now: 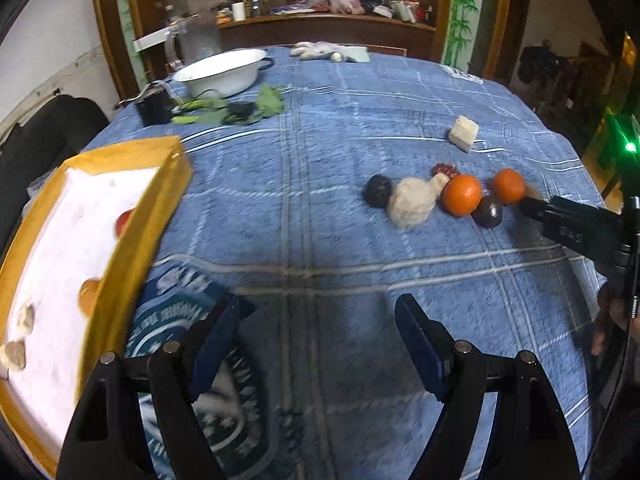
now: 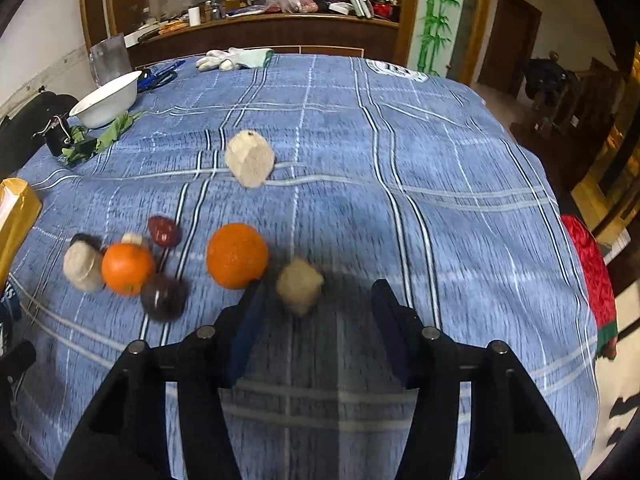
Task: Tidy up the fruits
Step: 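Grasp a beige cube with the right tool while the left tool grasps a brown fuzzy ball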
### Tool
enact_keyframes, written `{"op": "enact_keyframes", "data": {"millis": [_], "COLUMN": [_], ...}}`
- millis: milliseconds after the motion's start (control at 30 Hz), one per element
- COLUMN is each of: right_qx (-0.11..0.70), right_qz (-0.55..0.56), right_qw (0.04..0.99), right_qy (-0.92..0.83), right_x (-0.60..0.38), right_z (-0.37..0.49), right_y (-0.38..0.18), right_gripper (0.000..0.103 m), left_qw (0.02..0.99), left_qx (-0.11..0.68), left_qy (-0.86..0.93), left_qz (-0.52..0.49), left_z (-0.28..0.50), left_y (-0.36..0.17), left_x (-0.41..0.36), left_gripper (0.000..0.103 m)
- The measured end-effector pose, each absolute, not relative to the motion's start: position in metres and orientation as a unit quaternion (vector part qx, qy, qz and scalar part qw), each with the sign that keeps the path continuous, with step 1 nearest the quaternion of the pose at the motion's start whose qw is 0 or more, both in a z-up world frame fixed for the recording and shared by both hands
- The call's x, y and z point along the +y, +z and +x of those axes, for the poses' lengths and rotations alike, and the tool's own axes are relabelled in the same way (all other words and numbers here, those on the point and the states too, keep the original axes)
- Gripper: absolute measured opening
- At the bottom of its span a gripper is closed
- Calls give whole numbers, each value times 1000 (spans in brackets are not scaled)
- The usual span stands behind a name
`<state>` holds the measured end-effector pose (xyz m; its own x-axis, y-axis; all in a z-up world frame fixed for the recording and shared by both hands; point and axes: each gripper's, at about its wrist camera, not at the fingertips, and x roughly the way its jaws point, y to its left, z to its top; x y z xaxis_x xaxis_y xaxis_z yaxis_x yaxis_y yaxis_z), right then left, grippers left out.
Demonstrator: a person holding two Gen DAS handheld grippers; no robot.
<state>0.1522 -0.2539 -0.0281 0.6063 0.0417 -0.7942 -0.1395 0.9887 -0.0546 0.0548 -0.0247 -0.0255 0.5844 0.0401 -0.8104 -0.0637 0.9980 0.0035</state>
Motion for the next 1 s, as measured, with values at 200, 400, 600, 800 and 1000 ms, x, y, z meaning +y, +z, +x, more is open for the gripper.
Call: {"op": "enact_keyframes", "data": {"millis": [200, 400, 600, 800, 1000], "right_qx": [441, 440, 440, 439, 436], "right_qz": [-40, -5, 21, 20, 12], "right_qw": [893, 893, 892, 891, 895], "right_qy": [77, 90, 103, 108, 97], "right_x": [-253, -261, -268, -267, -267], "right_z": [161, 161, 162, 161, 159], "right_y": [-31, -31, -31, -31, -29], "right_gripper": [25, 25, 25, 25, 25], "left_qw": [891, 890, 892, 898, 894], "left_qx": [454, 456, 452, 440, 447], "left_qy": [7, -2, 11, 14, 5], "left_qz": [-14, -16, -22, -15, -20], "left_z": [83, 105, 123, 125, 96], "left_y": [-29, -36, -43, -42, -37], "left_x": [-42, -60, -68, -70, -58], "left_gripper": [80, 79, 60, 42, 32]}}
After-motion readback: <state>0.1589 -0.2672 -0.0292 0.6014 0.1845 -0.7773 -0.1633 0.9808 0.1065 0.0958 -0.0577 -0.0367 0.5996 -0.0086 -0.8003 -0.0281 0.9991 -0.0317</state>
